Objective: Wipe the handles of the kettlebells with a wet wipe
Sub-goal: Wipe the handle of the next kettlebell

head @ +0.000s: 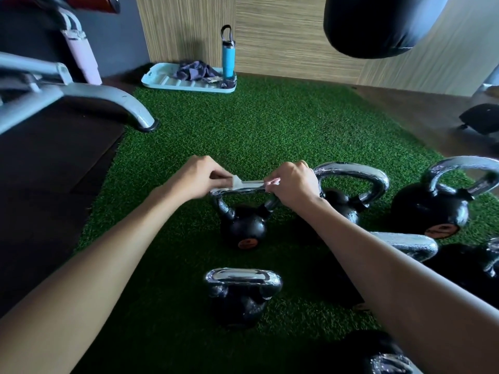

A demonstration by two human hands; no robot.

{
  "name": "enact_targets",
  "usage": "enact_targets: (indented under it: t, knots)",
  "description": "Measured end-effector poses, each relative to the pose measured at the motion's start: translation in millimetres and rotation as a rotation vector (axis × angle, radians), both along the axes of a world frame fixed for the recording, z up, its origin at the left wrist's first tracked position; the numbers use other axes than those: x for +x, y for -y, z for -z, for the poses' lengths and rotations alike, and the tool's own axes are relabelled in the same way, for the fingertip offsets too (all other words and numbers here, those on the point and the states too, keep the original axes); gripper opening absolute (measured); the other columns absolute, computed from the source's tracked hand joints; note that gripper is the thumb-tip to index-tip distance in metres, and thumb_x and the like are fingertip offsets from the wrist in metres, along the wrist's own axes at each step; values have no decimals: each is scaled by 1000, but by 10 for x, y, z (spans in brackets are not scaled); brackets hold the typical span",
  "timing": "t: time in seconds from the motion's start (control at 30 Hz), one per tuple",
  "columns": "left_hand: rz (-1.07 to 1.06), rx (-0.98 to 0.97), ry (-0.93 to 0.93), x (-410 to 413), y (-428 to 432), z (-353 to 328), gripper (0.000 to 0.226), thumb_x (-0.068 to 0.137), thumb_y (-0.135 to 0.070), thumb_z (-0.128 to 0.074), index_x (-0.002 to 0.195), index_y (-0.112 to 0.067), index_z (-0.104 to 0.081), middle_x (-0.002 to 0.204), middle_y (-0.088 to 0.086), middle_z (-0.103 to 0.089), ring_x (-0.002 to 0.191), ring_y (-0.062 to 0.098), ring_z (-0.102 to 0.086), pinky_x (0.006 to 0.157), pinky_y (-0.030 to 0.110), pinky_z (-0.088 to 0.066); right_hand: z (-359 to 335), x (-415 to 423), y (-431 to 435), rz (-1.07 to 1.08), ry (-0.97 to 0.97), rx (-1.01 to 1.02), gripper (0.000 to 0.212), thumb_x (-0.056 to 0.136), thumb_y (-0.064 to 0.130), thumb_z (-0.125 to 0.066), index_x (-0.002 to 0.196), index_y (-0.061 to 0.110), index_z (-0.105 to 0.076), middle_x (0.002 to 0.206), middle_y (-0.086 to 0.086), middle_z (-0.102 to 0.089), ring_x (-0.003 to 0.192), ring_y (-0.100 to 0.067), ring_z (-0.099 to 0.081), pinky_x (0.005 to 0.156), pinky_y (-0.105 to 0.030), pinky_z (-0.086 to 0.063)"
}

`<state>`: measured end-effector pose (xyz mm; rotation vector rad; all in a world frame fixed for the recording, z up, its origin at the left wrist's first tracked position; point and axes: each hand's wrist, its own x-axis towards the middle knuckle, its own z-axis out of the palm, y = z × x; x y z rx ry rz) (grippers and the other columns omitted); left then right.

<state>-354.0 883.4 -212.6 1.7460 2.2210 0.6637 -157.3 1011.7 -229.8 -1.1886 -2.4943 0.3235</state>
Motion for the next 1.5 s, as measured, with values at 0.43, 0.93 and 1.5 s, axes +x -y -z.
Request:
enact_targets:
  t: [0.43, 0.93, 1.5]
  knots:
    - [-285, 213, 796, -37, 527, 835, 29, 89, -3, -72, 116, -12, -72, 113, 6, -75, 88, 12, -76, 67, 12, -56, 35, 57, -37, -58, -49, -19, 16, 83, 32, -80, 99, 32, -79, 105, 6, -77, 97, -16, -63, 85, -32, -54]
    - [-656, 353, 1095, 391, 304, 1352, 33, 87, -2, -77, 119, 2, -71, 101, 14, -77, 85, 16, -76, 75, 24, -62, -114, 57, -109, -92, 27, -122, 23, 78, 35, -84, 100, 36, -77, 110, 13, -75, 83, -4, -69, 74, -24, -57]
    - [-673, 292, 1017, 256, -249, 1061, 40, 83, -7, -82, 120, 0, -70, 107, 10, -72, 85, 23, -74, 66, 25, -63, -81, 108, 101, -70, 222, -292, 53, 82, 58, -73, 67, 8, -71, 47, 5, -48, 40, -10, -39, 46, -20, -33]
